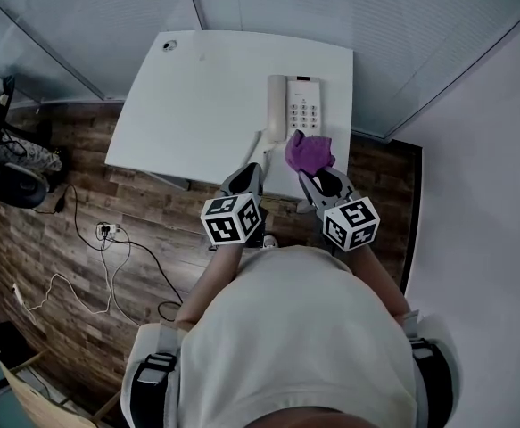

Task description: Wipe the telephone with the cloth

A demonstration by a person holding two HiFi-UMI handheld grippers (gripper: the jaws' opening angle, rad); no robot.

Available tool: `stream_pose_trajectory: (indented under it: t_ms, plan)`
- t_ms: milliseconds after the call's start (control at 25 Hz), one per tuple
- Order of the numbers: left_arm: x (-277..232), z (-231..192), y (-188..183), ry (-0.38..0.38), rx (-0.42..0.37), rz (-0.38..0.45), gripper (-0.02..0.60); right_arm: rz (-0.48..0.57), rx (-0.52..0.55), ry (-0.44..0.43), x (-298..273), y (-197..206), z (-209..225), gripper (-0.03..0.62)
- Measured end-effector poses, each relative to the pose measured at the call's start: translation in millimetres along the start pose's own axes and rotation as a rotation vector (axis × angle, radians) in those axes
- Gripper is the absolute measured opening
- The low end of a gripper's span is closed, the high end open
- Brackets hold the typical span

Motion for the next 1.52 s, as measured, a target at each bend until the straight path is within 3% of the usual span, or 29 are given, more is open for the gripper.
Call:
stream_pose_trajectory:
  t_ms: [440,760,1520]
  plan:
    - [-33.4,-27.3,-19.5,0.024,-0.024,-0.040,0.031,0.023,0.019,0.031,-55.4,-25.2,29.8,0.103]
    - [-39.6,-29.8,-17.0,0.021,0.008,-0.050,0.031,0.045,0.048,0.043,-72.6,-51.0,50.5,0.104]
    - [-87.0,-38.9,-38.6,-0.032,0.049,-0.075,0.029,0.015,0.105,-0.046,-144.6,-94.4,98.5,0.103]
Point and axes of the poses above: the fingertips, and each gripper's own axes: x backward along the fingers, z to its right, y out of its underside, the point moved 2 cm from there along x, backward along the fingers, and after that the axes turned 1 degree about -x, right-handed, at the moved point
